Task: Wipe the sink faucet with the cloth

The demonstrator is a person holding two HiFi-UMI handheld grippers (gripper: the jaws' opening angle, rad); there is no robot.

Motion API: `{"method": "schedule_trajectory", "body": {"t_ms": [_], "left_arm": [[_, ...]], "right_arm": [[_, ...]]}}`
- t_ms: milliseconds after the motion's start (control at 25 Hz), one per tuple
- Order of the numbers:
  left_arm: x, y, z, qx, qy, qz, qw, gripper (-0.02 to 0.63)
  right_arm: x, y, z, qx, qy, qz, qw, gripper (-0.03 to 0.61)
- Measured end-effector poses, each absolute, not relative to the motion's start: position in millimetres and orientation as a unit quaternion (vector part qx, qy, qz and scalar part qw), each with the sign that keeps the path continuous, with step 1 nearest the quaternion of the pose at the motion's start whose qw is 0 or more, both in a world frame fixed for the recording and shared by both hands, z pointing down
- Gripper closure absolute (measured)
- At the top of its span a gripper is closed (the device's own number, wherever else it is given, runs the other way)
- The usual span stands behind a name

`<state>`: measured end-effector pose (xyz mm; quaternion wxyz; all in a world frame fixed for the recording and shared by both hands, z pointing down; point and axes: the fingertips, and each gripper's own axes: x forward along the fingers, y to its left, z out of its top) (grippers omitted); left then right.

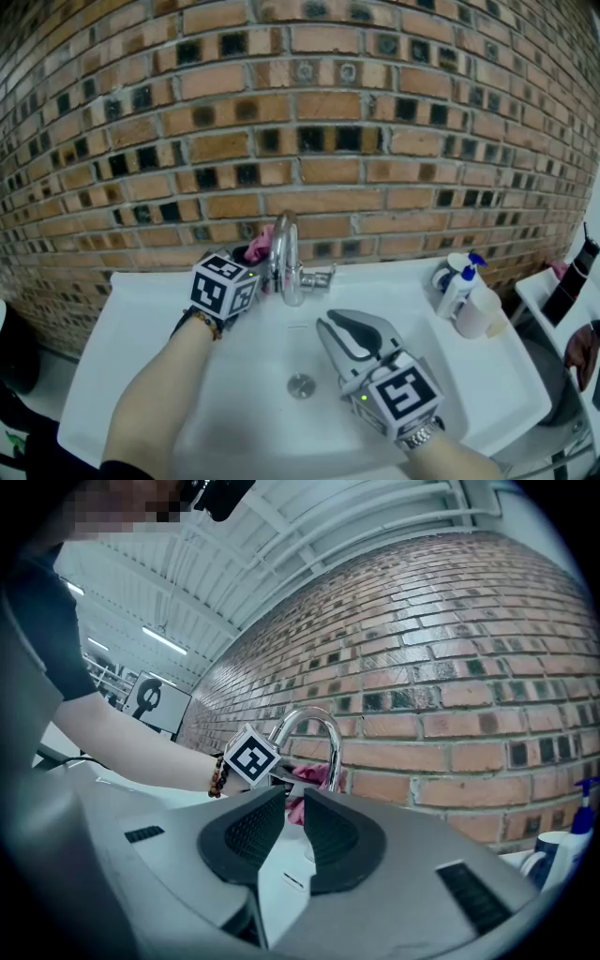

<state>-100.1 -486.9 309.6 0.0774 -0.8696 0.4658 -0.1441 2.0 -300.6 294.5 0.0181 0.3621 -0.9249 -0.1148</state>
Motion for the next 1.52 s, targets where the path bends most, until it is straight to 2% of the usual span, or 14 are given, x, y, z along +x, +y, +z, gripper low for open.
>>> {"method": "schedule_trajectory", "body": {"t_ms": [160, 800, 1520], "left_arm": [[-99.4, -484.6, 335.1, -0.864, 0.460, -0.188, 0.078, 0.511], [-100.6, -482.9, 372.9, -0.863, 0.475, -0.171, 0.018, 0.515], [-95.5, -464.2, 402.2, -0.855, 0.465, -0.228, 0.038, 0.517]], "right_arm": [[2.5, -300.7, 294.6, 0.362, -0.925, -0.113, 0.018, 0.503], [4.4, -305.0, 299.1, 0.367, -0.924, -0.099, 0.027, 0.503], [6.0, -309.7, 303.6, 0.371, -0.923, -0.096, 0.026, 0.503]]}}
